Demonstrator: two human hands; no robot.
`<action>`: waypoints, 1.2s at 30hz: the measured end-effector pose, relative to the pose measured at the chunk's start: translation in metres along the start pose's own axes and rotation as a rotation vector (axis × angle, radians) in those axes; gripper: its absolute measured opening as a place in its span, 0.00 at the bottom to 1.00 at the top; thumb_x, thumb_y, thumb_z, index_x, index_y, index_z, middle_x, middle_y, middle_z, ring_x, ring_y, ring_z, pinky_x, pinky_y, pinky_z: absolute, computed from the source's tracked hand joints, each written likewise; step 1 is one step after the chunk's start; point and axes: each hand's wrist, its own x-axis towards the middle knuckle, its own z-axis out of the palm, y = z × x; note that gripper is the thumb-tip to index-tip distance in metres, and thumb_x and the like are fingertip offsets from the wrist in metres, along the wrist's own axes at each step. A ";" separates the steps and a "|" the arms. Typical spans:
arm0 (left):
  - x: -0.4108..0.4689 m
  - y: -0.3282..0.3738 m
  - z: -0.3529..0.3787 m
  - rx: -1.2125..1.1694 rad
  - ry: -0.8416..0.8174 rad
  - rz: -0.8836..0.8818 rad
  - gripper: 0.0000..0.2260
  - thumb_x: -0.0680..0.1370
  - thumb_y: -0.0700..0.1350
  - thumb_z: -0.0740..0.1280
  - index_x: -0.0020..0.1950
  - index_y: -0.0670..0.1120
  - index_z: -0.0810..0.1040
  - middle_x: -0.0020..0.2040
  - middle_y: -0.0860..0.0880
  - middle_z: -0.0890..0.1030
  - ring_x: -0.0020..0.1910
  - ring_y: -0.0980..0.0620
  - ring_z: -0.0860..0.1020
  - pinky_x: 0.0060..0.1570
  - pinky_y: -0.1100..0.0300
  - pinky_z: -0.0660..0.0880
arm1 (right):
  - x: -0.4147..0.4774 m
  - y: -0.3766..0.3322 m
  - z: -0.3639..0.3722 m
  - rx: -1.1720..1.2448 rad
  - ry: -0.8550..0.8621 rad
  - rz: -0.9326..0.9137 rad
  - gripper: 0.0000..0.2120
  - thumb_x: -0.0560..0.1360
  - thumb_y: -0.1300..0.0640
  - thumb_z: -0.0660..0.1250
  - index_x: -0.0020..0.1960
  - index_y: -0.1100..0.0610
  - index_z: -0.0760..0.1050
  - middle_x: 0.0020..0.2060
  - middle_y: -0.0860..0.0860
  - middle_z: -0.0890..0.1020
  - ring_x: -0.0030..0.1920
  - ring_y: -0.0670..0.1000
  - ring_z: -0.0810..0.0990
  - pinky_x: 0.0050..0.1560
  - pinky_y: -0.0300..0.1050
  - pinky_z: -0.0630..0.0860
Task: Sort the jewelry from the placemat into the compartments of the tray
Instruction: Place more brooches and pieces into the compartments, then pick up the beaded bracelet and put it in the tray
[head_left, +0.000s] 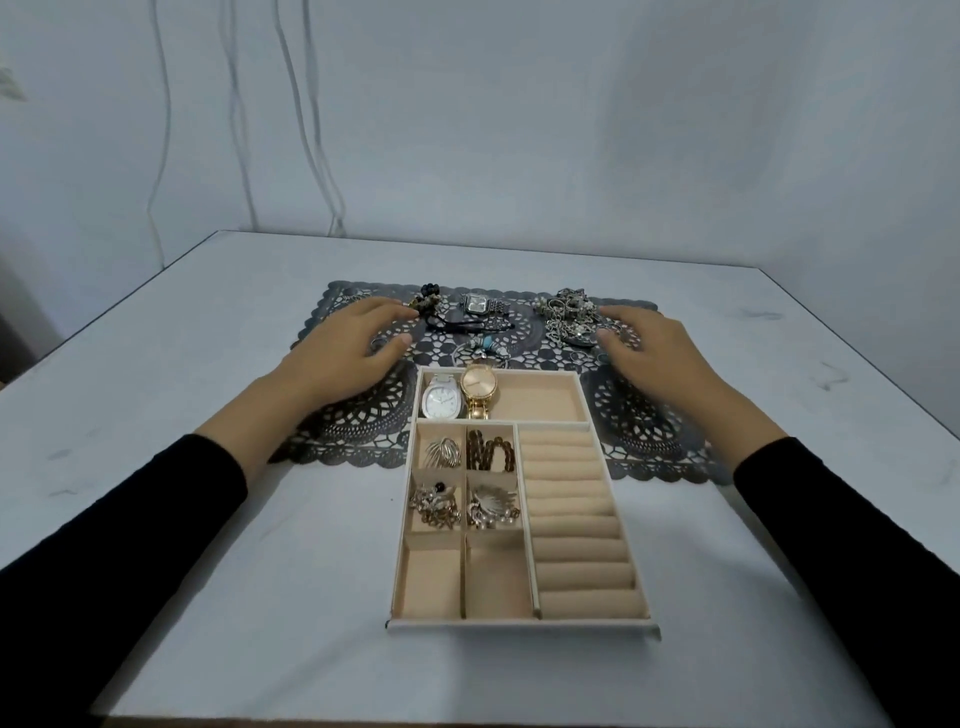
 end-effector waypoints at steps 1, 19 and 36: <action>0.005 -0.002 0.002 0.017 -0.015 -0.010 0.19 0.82 0.53 0.59 0.72 0.51 0.70 0.73 0.50 0.68 0.72 0.50 0.67 0.68 0.51 0.64 | 0.006 0.000 0.005 -0.013 -0.019 -0.005 0.19 0.80 0.52 0.61 0.70 0.56 0.70 0.67 0.52 0.74 0.66 0.51 0.72 0.67 0.44 0.64; 0.045 -0.016 0.021 0.021 -0.016 0.062 0.16 0.82 0.51 0.59 0.69 0.53 0.74 0.72 0.52 0.70 0.69 0.52 0.70 0.68 0.54 0.66 | 0.034 0.012 0.030 0.087 -0.078 -0.075 0.14 0.79 0.60 0.61 0.62 0.52 0.78 0.59 0.48 0.80 0.41 0.37 0.79 0.43 0.25 0.69; 0.060 -0.028 0.023 -0.019 0.074 -0.039 0.16 0.80 0.50 0.64 0.67 0.48 0.77 0.64 0.48 0.78 0.63 0.50 0.74 0.63 0.56 0.68 | 0.060 -0.006 0.037 0.153 0.007 -0.078 0.13 0.76 0.62 0.62 0.55 0.54 0.81 0.48 0.46 0.82 0.33 0.36 0.75 0.37 0.25 0.69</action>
